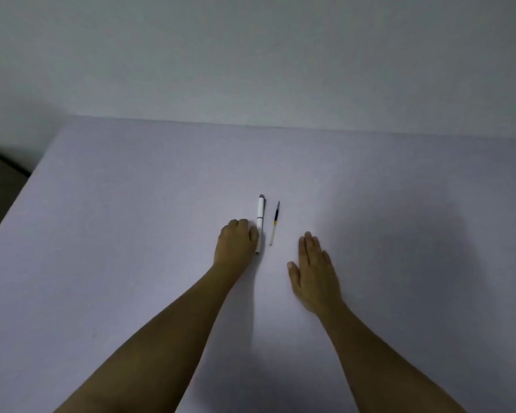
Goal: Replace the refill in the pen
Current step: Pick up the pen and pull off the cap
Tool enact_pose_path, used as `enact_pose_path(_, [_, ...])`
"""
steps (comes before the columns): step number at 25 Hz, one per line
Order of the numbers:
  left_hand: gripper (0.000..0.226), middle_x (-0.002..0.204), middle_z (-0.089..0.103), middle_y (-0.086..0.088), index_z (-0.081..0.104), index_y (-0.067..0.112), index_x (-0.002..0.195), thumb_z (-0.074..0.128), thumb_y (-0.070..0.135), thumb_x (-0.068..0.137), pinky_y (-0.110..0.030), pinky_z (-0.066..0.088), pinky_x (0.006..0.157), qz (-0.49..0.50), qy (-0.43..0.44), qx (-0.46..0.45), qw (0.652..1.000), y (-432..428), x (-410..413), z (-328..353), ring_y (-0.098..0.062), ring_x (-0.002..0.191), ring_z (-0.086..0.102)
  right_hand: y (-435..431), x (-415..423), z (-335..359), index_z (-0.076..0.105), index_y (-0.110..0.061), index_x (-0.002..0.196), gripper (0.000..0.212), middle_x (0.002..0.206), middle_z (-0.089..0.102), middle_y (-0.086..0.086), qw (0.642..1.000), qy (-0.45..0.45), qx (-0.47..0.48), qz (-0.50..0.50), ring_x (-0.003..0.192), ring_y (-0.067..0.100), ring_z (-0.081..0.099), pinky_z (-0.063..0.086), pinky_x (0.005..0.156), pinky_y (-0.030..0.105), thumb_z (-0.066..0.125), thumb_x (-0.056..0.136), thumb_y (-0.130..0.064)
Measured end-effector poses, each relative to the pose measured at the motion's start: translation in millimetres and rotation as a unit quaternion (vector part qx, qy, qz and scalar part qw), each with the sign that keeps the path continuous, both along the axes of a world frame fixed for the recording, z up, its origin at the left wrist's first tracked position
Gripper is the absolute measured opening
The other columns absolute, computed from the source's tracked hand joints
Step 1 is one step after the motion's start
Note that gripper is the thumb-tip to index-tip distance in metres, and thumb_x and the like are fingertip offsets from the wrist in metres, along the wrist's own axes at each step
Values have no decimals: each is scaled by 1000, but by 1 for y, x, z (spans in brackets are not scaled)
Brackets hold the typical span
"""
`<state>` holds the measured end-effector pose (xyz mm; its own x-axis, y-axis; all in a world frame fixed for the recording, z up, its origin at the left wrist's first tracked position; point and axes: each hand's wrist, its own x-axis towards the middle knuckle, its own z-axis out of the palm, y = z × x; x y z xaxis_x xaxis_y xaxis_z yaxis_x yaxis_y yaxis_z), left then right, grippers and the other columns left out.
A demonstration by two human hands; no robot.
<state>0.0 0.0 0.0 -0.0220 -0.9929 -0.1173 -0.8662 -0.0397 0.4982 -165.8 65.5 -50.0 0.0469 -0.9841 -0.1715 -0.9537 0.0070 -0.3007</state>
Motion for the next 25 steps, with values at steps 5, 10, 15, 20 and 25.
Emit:
enact_pose_path(5, [25, 87, 60, -21, 55, -2, 87, 46, 21, 92, -36, 42, 63, 45, 30, -9, 998, -26, -19, -17, -29, 71, 52, 1, 1, -17, 28, -4, 143, 66, 152, 32, 12, 997, 42, -53, -27, 141, 27, 30, 19, 111, 39, 20, 90, -42])
enact_pose_path(10, [21, 88, 61, -19, 52, 0, 93, 43, 18, 92, -33, 39, 60, 74, 6, 23, 997, -36, -30, -22, -26, 70, 51, 0, -2, -19, 27, -4, 143, 65, 152, 32, 11, 997, 38, -61, -26, 141, 25, 29, 19, 112, 40, 22, 91, -41])
enact_pose_path(15, [17, 77, 54, -15, 51, 0, 86, 45, 16, 91, -32, 35, 56, 98, 10, 33, 995, -35, -20, -12, -26, 65, 48, -3, -4, -14, 17, -6, 146, 70, 157, 19, 9, 1000, 15, -21, -8, 145, 23, 17, 8, 114, 36, 12, 89, -45])
enact_pose_path(20, [17, 80, 64, -14, 48, 6, 87, 44, 20, 94, -38, 50, 56, 20, 149, 81, 985, -5, 3, 21, -27, 64, 62, -2, -2, 25, 28, -7, 144, 53, 154, 29, 11, 951, -257, 11, -172, 144, 23, 23, 19, 116, 31, 38, 97, -30])
enact_pose_path(25, [8, 72, 62, 1, 51, 22, 93, 46, 29, 93, -24, 35, 49, -114, 168, 73, 976, 49, 21, 56, -11, 50, 43, 9, -3, 83, 61, -22, 115, 24, 99, 67, -1, 873, -430, -8, -231, 91, 16, 67, 50, 74, 21, 50, 94, -27])
